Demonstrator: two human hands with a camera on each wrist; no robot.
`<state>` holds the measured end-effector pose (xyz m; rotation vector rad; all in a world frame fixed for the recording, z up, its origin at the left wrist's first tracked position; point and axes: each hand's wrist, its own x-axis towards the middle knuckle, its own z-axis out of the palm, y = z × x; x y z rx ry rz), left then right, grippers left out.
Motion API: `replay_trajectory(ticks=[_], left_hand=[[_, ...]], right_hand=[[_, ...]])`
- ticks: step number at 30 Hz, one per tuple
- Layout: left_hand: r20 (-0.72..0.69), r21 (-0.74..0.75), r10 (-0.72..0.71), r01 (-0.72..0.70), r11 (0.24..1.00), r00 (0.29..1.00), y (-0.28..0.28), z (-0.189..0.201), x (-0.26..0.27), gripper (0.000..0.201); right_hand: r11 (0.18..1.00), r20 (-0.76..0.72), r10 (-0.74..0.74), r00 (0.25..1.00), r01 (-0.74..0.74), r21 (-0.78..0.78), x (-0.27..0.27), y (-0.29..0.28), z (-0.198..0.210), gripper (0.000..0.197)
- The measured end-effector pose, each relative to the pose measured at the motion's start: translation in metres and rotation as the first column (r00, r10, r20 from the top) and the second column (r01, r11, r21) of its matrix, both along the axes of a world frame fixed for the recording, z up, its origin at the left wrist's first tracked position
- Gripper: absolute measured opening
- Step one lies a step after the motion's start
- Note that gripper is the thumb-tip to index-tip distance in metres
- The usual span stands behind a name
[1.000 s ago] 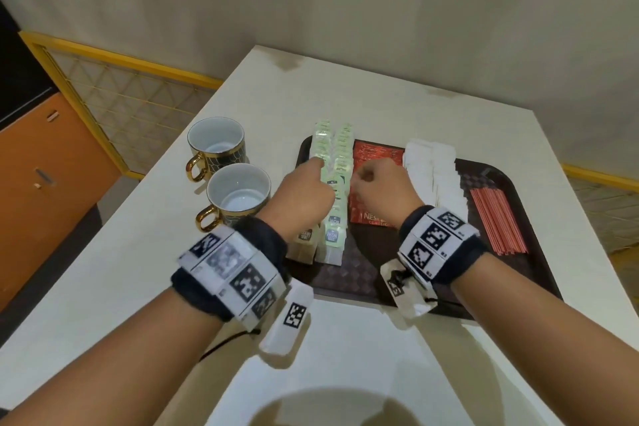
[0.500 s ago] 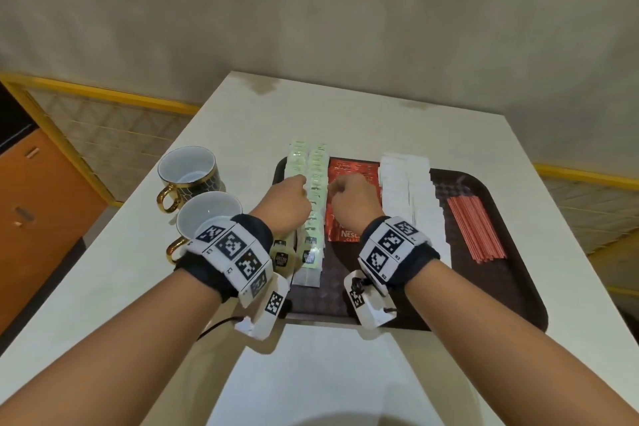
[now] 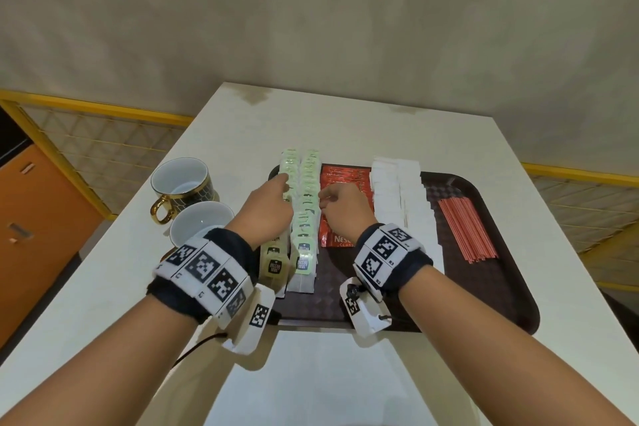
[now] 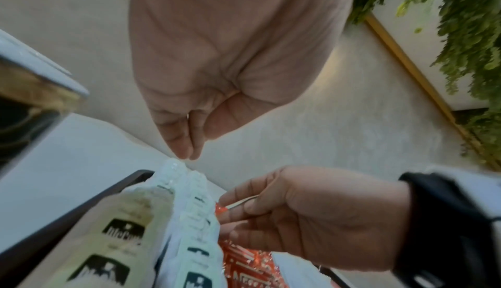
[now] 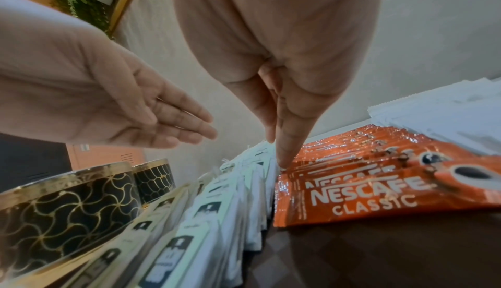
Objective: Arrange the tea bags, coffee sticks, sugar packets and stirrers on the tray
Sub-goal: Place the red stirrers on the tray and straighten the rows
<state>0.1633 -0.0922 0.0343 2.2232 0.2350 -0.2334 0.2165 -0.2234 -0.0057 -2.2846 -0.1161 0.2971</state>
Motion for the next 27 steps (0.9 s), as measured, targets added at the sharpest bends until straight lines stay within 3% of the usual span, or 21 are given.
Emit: replay_trajectory(ticks=[6,10,13,20,24,27], left_hand=[[0.052,-0.099,0.073,-0.068,0.993,0.996,0.013,-0.005,-0.039,0.062],[-0.011,-0.167,0.068,-0.069,0.984,0.998,0.005,-0.015,-0.080,0.066],[-0.022,-0.217,0.100,-0.102,0.971,0.995,-0.005,-0.005,-0.089,0.054],[0.022,-0.104,0.140,-0.137,0.985,0.990,-0.010,0.003,-0.026,0.026],[-0.075,-0.014,0.101,-0.102,0.995,0.992,-0.007,-0.018,0.010,0.041],[-0.119,0.065,0.051,-0.044,0.997,0.992,-0.002,-0.038,0.028,0.040]], right_hand=[[1.000,-0.034,0.006,0.999,-0.005,0.027,-0.004,0.001,0.003,0.038],[0.999,-0.053,0.019,0.998,-0.018,0.035,-0.014,0.001,0.004,0.039],[0.999,-0.057,0.025,0.998,-0.023,0.047,-0.020,0.000,0.007,0.044],[0.994,-0.041,-0.006,0.999,0.011,0.110,-0.030,-0.010,0.019,0.044],[0.990,-0.045,-0.026,0.999,0.032,0.139,-0.035,-0.020,0.018,0.043],[0.984,-0.052,-0.075,0.996,0.083,0.155,-0.029,-0.031,0.016,0.042]])
